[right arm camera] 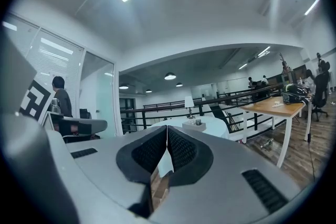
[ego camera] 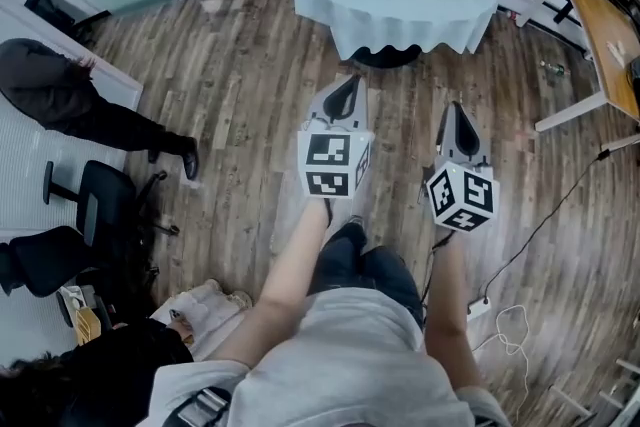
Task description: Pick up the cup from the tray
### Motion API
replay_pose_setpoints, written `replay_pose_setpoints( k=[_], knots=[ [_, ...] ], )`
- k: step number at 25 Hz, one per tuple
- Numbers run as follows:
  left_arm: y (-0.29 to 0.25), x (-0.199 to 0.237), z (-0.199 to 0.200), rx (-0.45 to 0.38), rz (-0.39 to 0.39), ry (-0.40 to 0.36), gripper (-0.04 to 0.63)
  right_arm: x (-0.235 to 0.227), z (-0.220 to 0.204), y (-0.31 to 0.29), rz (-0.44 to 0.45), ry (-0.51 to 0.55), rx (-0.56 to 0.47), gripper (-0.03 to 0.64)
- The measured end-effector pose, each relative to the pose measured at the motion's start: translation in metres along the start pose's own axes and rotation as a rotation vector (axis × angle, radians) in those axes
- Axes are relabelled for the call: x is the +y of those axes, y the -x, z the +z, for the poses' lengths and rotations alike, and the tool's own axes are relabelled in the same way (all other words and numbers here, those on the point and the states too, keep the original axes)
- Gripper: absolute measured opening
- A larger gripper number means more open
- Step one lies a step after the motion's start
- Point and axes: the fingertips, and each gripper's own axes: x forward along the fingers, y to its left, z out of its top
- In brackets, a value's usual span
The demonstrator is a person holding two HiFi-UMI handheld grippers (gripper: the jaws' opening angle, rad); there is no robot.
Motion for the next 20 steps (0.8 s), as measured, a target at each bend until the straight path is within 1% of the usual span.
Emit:
replay_pose_setpoints(
  k=[3, 7, 11, 16, 20],
  knots=[
    [-0.025, 0.014, 0.006, -0.002, -0.002, 0.006, 0.008, 0.003, 0.003, -0.028, 0.013, 0.005, 0.006, 0.009],
    [-0.053, 0.022, 0.006, 0.004, -0.011, 0.017, 0.008, -0.002, 0.003, -0.057, 0.020, 0.014, 0.020, 0.009],
    [-0.087, 0.025, 0.002, 0.027, -0.018, 0.018, 0.008, -0.018, 0.002, -0.088, 0.021, -0.001, 0.026, 0.009],
    [-0.138, 0.031, -0.001, 0.039, -0.001, 0.016, 0.008, -0.043, -0.001, -0.136, 0.038, -0.016, 0.031, 0.009],
    [-0.187, 0.039, 0.005, 0.040, 0.016, 0.010, 0.008, -0.062, 0.002, -0.185, 0.057, -0.025, 0.031, 0.009]
  ],
)
